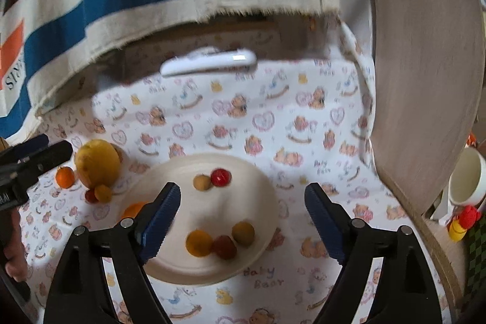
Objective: Organize fruits
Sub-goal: 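Withdraw both grippers from the plate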
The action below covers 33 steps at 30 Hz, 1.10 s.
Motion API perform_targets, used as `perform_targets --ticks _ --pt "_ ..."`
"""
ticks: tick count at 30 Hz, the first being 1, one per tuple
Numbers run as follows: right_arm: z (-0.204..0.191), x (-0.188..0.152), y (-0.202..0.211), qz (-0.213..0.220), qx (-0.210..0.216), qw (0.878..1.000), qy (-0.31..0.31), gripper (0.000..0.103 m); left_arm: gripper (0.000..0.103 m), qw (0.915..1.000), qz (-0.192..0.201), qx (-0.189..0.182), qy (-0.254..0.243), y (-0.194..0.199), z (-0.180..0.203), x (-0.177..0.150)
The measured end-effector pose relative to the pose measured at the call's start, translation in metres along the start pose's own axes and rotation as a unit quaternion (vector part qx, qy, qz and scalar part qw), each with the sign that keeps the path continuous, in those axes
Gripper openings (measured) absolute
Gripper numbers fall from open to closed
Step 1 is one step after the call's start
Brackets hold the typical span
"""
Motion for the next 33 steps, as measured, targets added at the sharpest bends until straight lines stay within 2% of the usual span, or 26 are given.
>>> perform_targets --ticks 7,11,16,27,33 --pt "-0.018 -0.002 0.012 0.040 0.002 0.999 0.025 0.087 0.101 0.9981 0.044 0.040 0.016 0.028 -0.039 0.003" --pt "-0.027 -0.004 0.020 0.064 0.010 0.997 0.034 0.102 0.101 0.9966 0.049 0.061 0.027 0.033 -0.063 -0.003" --pt "-0.032 -0.006 0.029 0.090 0.020 0.995 0.037 0.102 0.101 0.9954 0.057 0.075 0.021 0.039 -0.080 -0.015" --pt "-0.036 -0.010 0.020 0.075 0.028 0.996 0.038 0.102 0.101 0.9949 0.060 0.080 0.013 0.044 -0.098 -0.039" --pt "-0.038 -0.013 0.017 0.078 0.033 0.996 0.040 0.102 0.101 0.9949 0.059 0.079 0.025 0.048 -0.107 -0.041"
Point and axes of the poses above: each gripper's, at about its wrist camera, not at the fingertips, and y roughly against the way its jaws point, z to its right, x to its top, the point moved 1 cm from there along -y, roughly the way its jaws point, and after that the axes turned 1 degree about -z, right-handed, at the moved point
